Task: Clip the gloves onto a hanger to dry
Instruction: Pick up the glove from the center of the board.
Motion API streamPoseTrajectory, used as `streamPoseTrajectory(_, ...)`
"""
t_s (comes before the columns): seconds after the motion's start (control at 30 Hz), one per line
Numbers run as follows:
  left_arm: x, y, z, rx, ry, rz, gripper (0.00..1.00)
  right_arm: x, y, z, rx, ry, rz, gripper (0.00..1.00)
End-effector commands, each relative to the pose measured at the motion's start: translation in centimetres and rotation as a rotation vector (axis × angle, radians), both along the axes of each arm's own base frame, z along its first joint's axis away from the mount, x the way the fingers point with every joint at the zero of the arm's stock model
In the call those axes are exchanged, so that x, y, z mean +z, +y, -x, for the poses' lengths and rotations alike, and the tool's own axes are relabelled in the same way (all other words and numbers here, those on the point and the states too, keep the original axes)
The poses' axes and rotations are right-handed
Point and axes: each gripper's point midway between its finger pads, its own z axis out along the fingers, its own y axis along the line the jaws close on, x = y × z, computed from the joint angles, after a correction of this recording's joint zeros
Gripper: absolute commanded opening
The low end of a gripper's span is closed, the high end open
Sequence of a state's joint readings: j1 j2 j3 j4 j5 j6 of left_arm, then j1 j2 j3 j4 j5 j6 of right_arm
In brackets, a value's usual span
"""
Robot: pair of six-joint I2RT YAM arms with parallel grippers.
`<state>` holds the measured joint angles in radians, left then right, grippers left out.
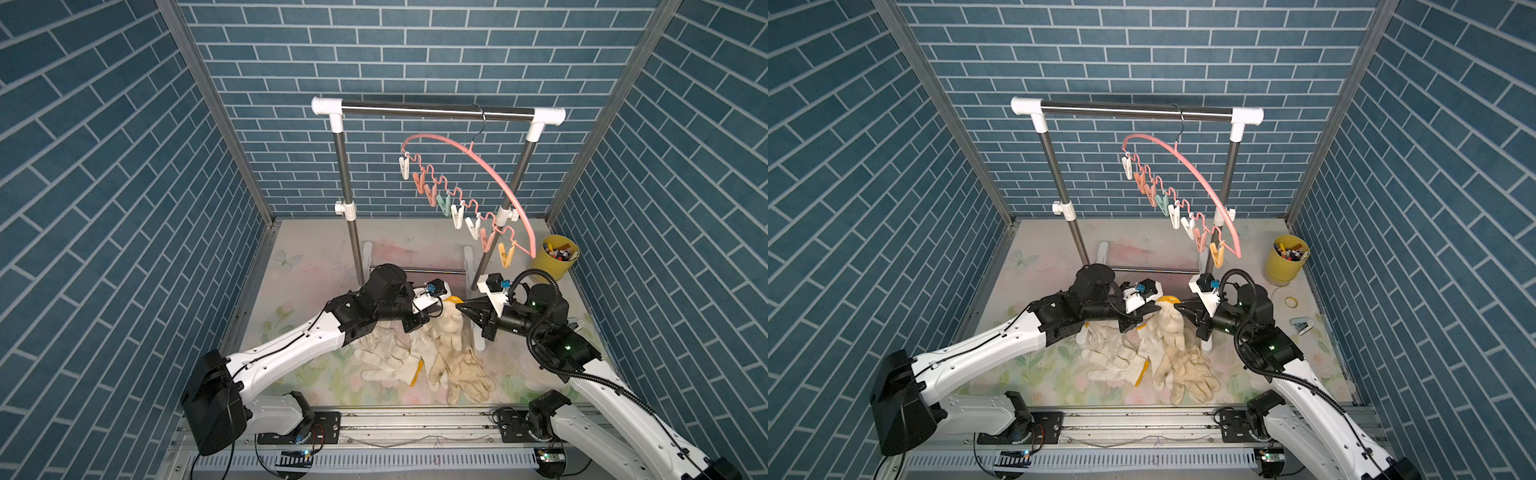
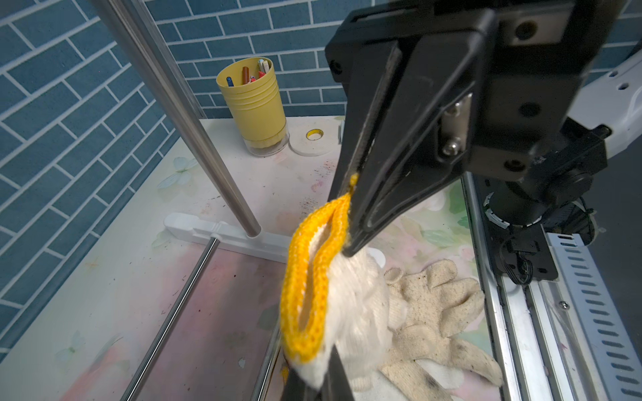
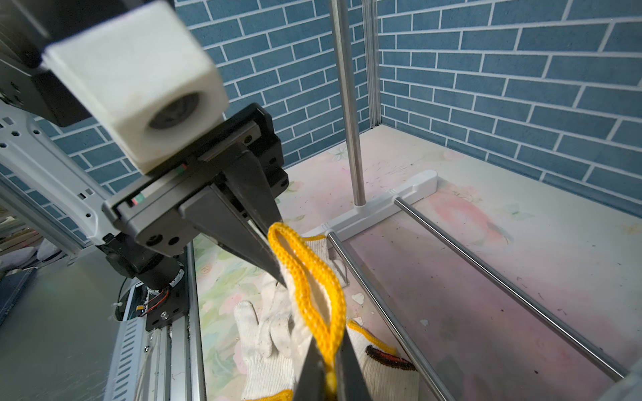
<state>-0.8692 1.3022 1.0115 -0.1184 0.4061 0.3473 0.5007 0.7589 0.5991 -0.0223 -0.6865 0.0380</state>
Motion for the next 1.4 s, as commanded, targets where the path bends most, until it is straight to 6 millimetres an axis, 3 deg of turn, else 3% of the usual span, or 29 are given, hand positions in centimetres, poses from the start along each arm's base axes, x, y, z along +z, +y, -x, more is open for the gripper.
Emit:
streamPoseTrajectory(0.0, 2.4, -0.5, -0.9, 0.034, -0.023, 0.078, 0.14, 0.8, -0.2, 0.1, -0.006, -0.077, 0.015, 0.0)
streamPoseTrajectory(0.07, 3.2, -0.5, -0.2, 0.008, -0.029, 0.121, 0.26, 0.9, -0.4, 0.1, -0.018, -0.088, 0.016, 0.0)
streamPoseTrajectory(0.17, 4.5, -0.4, 0.6, -0.019, -0.042, 0.201, 0.33, 1.0, -0.6, 0.2, -0.025, -0.1, 0.014, 0.0)
streamPoseTrajectory(0.33, 5.6, -1.0, 1.2, -0.06, -0.029, 0.29, 0.32, 1.3, -0.7, 0.2, -0.034, -0.106, 0.011, 0.0)
streamPoseTrajectory(0.53, 4.5, -2.0, 1.1, -0.085, 0.021, 0.303, 0.29, 1.6, -0.8, 0.3, -0.035, -0.113, 0.002, 0.0)
streamPoseTrajectory(0.73, 3.6, -1.7, 0.0, -0.028, -0.006, 0.303, 0.32, 2.3, -0.9, 0.7, -0.034, -0.127, -0.01, 0.0)
streamPoseTrajectory(0.9, 4.1, -1.9, -0.5, -0.016, -0.017, 0.341, 0.32, 2.6, -1.0, 0.9, -0.029, -0.127, -0.01, 0.0)
streamPoseTrajectory(1.0, 4.9, -2.3, -0.3, -0.038, -0.009, 0.371, 0.28, 2.5, -1.0, 0.9, -0.029, -0.123, -0.008, 0.0)
streamPoseTrajectory(1.07, 5.1, -2.6, -0.1, -0.06, 0.002, 0.381, 0.21, 2.5, -1.0, 0.9, -0.03, -0.122, -0.007, 0.0)
streamPoseTrajectory(1.17, 4.7, -2.9, 0.4, -0.09, 0.027, 0.376, 0.01, 2.7, -1.1, 0.8, -0.042, -0.132, -0.01, 0.0)
streamPoseTrajectory(1.23, 4.4, -2.9, 0.6, -0.101, 0.039, 0.368, 0.0, 3.0, -1.4, 0.5, -0.066, -0.14, -0.011, 0.0)
streamPoseTrajectory(1.27, 4.2, -2.9, 0.7, -0.105, 0.043, 0.364, 0.0, 3.1, -1.5, 0.3, -0.086, -0.141, -0.01, 0.02)
streamPoseTrajectory(1.37, 4.8, -2.5, 0.4, -0.077, 0.02, 0.375, 0.0, 3.5, -2.6, -0.9, -0.185, -0.145, 0.007, 0.21)
